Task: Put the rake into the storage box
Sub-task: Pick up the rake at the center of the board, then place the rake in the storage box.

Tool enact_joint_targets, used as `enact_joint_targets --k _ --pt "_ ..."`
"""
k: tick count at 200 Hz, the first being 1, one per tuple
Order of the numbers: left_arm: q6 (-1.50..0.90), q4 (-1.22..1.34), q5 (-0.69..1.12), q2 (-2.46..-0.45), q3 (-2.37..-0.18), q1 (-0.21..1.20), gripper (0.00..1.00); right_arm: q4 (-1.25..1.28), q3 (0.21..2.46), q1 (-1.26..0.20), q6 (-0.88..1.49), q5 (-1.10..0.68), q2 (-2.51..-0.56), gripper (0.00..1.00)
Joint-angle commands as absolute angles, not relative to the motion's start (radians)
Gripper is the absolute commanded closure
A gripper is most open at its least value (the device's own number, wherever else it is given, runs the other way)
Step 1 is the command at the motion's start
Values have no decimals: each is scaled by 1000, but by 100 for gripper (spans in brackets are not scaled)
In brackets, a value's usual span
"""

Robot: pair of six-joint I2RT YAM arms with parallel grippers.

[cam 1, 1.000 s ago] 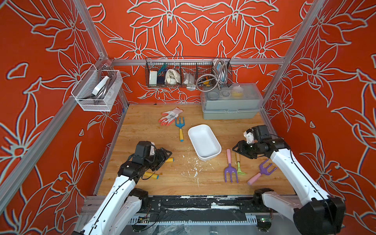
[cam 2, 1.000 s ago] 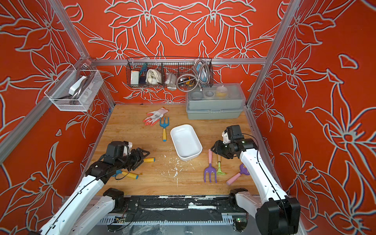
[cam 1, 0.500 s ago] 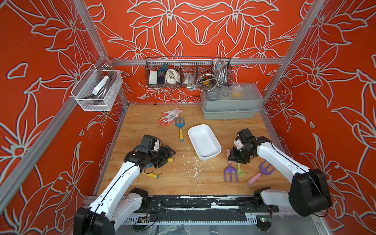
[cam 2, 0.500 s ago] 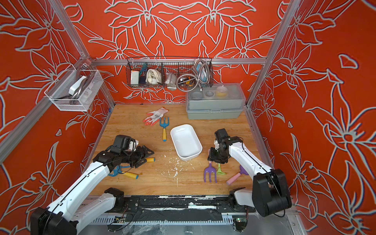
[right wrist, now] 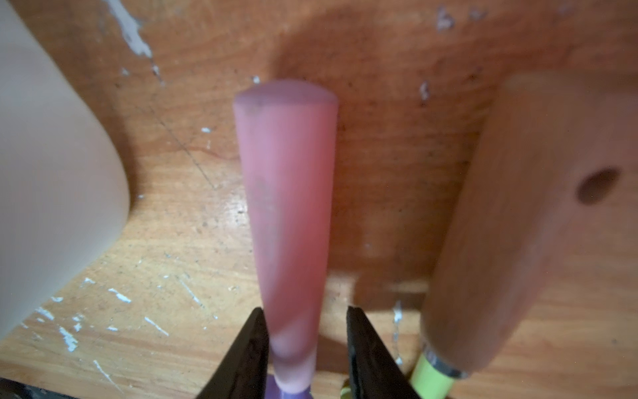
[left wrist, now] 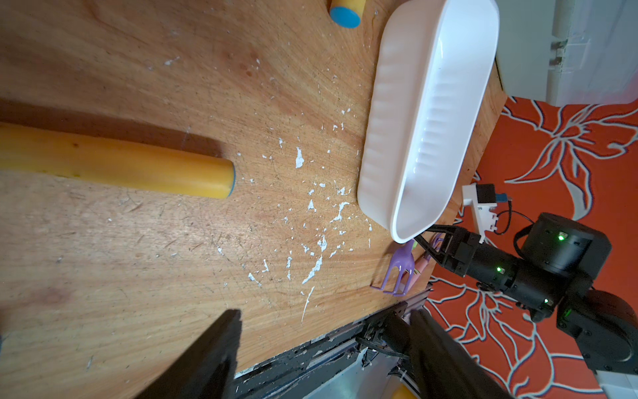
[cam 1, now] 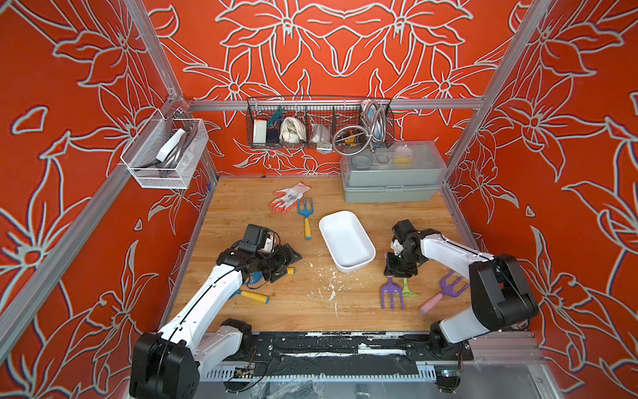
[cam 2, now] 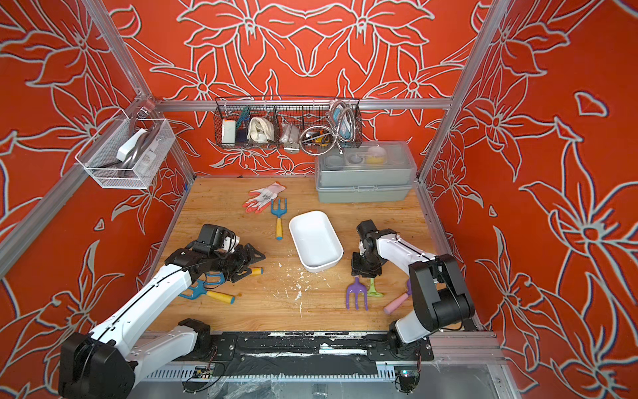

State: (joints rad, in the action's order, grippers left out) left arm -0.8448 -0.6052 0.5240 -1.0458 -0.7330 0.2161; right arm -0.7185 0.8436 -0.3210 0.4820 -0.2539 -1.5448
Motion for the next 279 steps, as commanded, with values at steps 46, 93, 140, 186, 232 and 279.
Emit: enact_joint_targets --k 46,93,140,186,232,279 --pt "-812 -626 537 -1037 -762 212 22 -684 880 -334 495 -264 -1596 79" --pt "-813 -628 534 -1025 -751 207 22 -748 906 -334 501 -302 -1525 95" --pt "-827 -605 537 -1022 -738 204 22 -868 968 -334 465 -291 -1424 100" --pt "-839 -591 541 -1026 -746 201 22 -960 1082 -334 396 -231 -1371 100" --pt "-840 -596 541 -1025 -760 196 23 -945 1287 -353 325 -353 -1493 100" --pt "-833 -622 546 -1013 -762 171 23 -967 1551 -447 275 -398 -1697 100"
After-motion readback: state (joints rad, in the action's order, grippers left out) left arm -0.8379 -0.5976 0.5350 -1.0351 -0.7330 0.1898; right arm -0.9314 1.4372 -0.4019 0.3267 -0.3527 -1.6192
